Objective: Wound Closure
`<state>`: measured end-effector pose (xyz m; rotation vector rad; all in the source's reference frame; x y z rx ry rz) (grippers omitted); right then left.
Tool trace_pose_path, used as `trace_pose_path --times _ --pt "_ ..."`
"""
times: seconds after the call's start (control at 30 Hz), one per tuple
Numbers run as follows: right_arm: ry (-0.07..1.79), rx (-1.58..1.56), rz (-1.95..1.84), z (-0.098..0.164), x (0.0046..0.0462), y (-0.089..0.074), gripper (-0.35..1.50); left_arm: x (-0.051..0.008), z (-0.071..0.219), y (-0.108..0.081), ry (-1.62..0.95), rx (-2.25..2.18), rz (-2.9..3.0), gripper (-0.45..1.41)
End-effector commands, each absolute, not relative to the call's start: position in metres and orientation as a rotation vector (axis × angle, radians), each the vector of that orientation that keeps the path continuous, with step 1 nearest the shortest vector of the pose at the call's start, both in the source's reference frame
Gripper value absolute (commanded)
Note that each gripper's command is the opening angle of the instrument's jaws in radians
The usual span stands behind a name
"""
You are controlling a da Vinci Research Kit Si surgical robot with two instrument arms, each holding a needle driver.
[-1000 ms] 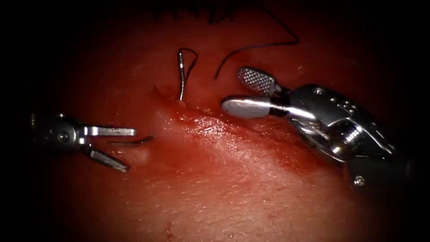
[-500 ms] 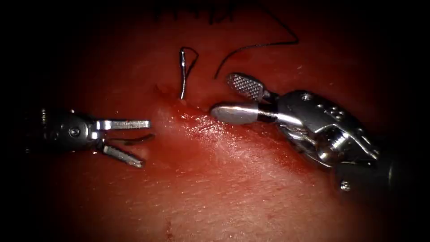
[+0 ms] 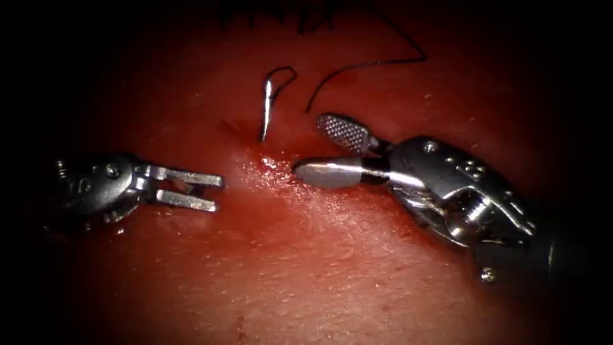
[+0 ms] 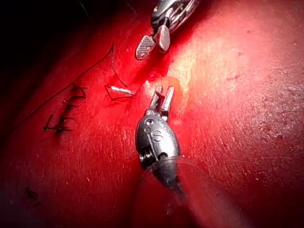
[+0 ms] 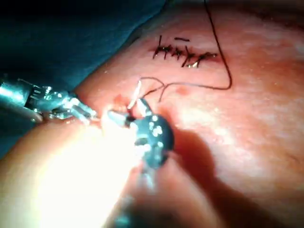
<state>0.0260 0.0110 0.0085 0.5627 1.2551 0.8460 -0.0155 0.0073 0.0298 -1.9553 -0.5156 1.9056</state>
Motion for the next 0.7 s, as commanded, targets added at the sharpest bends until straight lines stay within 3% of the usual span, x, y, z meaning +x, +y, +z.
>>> trace_pose_path --times 0.03,0.2,0.23,0.27,0.43,0.7 --pt "1.240 0.586 0.815 0.0085 0.0271 0.0102 1.08 -0.0161 0.0303 0.0073 -0.540 -1.940 1.892 -0.45" --pt "1.245 0.587 0.677 0.0075 0.0299 0.0087 1.06 -0.0160 0.0303 0.0074 -0.655 -1.857 1.835 -0.45" --pt "1.235 0.590 0.644 0.0073 0.0305 0.0082 1.01 -0.0160 0.0303 0.0073 -0.674 -1.836 1.838 -0.45" --pt "1.202 0.597 0.586 0.0070 0.0316 0.0074 0.78 -0.0157 0.0303 0.0070 -0.730 -1.784 1.820 -0.45" --pt "1.164 0.560 0.542 0.0083 0.0339 0.0064 0.76 -0.0149 0.0297 0.0064 -0.792 -1.748 1.785 -0.45" --pt "1.126 0.494 0.531 0.0115 0.0339 0.0062 0.72 -0.0143 0.0282 0.0053 -0.822 -1.755 1.781 -0.45"
